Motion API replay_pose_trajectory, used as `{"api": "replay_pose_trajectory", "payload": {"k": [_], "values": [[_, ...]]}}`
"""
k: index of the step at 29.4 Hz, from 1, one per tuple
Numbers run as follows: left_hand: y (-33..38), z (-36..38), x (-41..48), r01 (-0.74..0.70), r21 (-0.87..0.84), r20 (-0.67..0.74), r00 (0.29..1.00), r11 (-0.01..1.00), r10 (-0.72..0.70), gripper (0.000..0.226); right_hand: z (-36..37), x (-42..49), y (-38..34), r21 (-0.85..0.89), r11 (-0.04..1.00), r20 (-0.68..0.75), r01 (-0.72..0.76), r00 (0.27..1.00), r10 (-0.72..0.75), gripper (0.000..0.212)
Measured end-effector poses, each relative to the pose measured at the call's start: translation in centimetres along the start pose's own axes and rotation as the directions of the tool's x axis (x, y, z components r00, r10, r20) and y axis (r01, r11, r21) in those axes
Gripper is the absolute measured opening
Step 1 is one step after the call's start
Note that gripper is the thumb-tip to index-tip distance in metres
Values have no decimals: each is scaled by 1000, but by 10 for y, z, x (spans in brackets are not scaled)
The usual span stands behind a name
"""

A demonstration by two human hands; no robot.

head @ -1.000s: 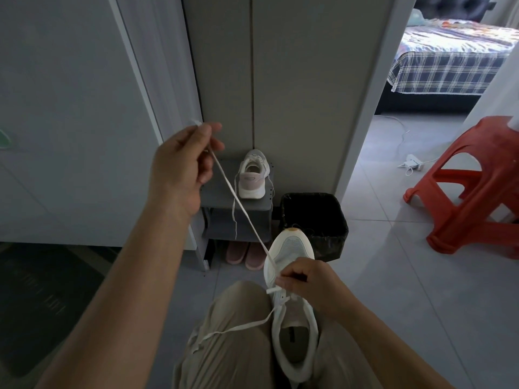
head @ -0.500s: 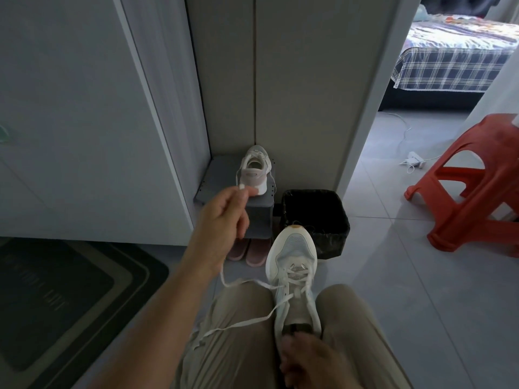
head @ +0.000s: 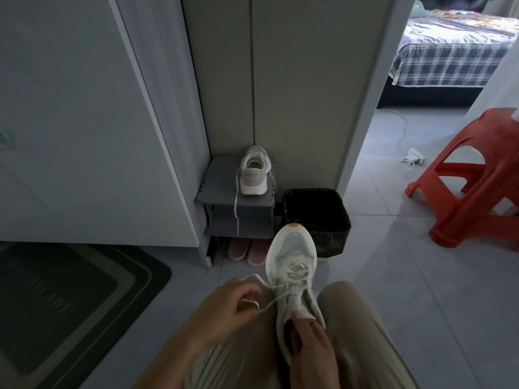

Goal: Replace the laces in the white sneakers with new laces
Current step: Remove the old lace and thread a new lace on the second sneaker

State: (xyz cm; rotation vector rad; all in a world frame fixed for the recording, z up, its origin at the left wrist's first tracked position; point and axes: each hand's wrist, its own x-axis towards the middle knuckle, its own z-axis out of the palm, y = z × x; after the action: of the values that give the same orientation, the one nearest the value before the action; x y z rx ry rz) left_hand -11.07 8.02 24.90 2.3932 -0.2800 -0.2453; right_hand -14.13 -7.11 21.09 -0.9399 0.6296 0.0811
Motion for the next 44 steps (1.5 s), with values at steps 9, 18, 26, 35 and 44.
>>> {"api": "replay_pose_trajectory", "payload": {"k": [9, 18, 26, 35, 44], "values": [[-16, 23, -3, -354, 407, -21, 918, 842, 396, 9, -4, 19, -2, 217, 955, 7, -204, 978, 207, 33], [42, -15, 16, -74, -788, -227, 958, 612, -177, 6, 8, -3, -18, 232, 963, -8, -139, 989, 144, 21], [22, 17, 10, 152, -492, -8, 984, 857, -179, 14, 3, -6, -22, 289, 941, 48, -177, 984, 171, 24], [26, 33, 14, -46, -237, -203, 979, 970, -3, 10, 5, -9, -27, 274, 939, 62, -206, 978, 197, 21], [19, 32, 20, 54, -100, -215, 974, 993, -74, 10, 1, -4, -21, 264, 940, 72, -215, 977, 203, 21]]}}
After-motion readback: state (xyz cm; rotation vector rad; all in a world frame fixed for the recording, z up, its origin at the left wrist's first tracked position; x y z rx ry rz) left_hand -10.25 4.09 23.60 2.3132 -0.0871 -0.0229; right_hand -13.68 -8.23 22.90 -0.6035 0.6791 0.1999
